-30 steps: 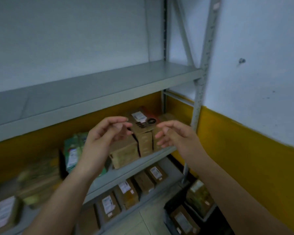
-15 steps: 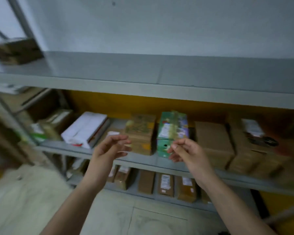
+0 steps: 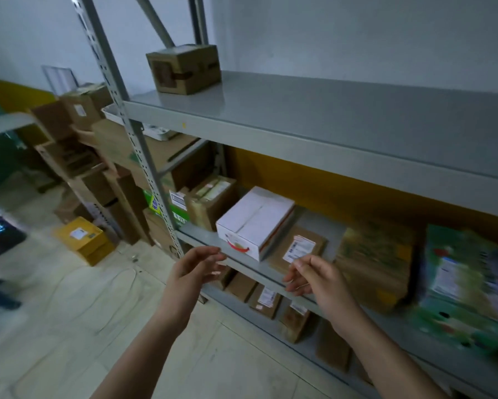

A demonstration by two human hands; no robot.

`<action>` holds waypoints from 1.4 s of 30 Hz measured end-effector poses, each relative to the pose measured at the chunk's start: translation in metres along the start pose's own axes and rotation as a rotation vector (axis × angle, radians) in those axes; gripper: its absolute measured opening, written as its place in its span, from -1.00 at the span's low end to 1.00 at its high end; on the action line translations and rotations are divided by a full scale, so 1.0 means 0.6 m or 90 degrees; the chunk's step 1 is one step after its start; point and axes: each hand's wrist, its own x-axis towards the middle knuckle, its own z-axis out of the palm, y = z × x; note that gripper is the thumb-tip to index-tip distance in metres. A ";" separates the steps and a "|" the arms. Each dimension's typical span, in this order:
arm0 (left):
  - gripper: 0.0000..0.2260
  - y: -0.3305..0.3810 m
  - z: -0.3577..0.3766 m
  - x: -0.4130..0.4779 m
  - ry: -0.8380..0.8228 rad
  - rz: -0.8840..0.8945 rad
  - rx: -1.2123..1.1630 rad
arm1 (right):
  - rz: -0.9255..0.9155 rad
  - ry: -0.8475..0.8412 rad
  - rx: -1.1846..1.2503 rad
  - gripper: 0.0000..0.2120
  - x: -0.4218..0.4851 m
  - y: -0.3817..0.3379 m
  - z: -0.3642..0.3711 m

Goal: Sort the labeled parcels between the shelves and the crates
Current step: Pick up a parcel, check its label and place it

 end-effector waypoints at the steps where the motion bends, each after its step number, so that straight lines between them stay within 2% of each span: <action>1: -0.81 -0.001 -0.026 0.030 -0.001 -0.008 0.007 | 0.013 0.010 0.004 -0.80 0.028 -0.001 0.028; 7: -0.81 -0.025 -0.160 0.204 -0.004 -0.034 0.106 | 0.085 -0.015 -0.010 -0.83 0.173 -0.001 0.184; 13: -0.76 -0.065 -0.217 0.386 -0.016 -0.074 0.237 | 0.158 -0.029 -0.036 -0.88 0.358 0.035 0.275; 15: -0.66 -0.080 -0.229 0.451 -0.021 -0.092 0.274 | 0.183 -0.036 -0.060 -0.79 0.432 0.050 0.304; 18: -0.54 -0.092 -0.237 0.544 -0.024 -0.126 0.303 | 0.241 -0.050 -0.062 -0.51 0.544 0.067 0.348; 19: -0.50 -0.096 -0.237 0.573 -0.025 -0.135 0.310 | 0.261 -0.048 -0.037 -0.49 0.580 0.077 0.362; 22: -0.38 -0.118 -0.234 0.655 -0.041 -0.163 0.348 | 0.304 -0.012 -0.014 -0.79 0.666 0.101 0.392; 23: -0.34 -0.127 -0.232 0.679 -0.044 -0.178 0.357 | 0.320 -0.004 -0.022 -0.80 0.689 0.109 0.399; 24: -0.33 -0.134 -0.229 0.700 -0.046 -0.190 0.362 | 0.336 0.004 -0.026 -0.77 0.705 0.108 0.406; 25: -0.35 -0.139 -0.226 0.719 -0.047 -0.199 0.365 | 0.349 0.007 -0.024 -0.66 0.723 0.114 0.413; 27: -0.42 -0.149 -0.219 0.752 -0.051 -0.211 0.359 | 0.362 0.022 -0.001 -0.34 0.753 0.129 0.425; 28: -0.44 -0.157 -0.217 0.764 -0.060 -0.220 0.354 | 0.366 0.030 0.004 -0.30 0.762 0.136 0.430; 29: -0.45 -0.165 -0.216 0.774 -0.073 -0.224 0.351 | 0.364 0.041 -0.001 -0.34 0.765 0.138 0.436; 32: -0.51 -0.188 -0.224 0.785 -0.115 -0.196 0.344 | 0.334 0.075 -0.054 -0.57 0.757 0.141 0.454; 35: -0.61 -0.192 -0.244 0.768 -0.107 -0.155 0.311 | 0.297 0.107 -0.060 -0.67 0.727 0.137 0.470; 39: -0.71 -0.172 -0.309 0.697 -0.122 -0.102 0.212 | 0.218 0.149 -0.003 -0.75 0.622 0.098 0.513; 42: -0.81 -0.144 -0.364 0.612 -0.162 -0.079 0.127 | 0.133 0.190 -0.005 -0.74 0.511 0.056 0.555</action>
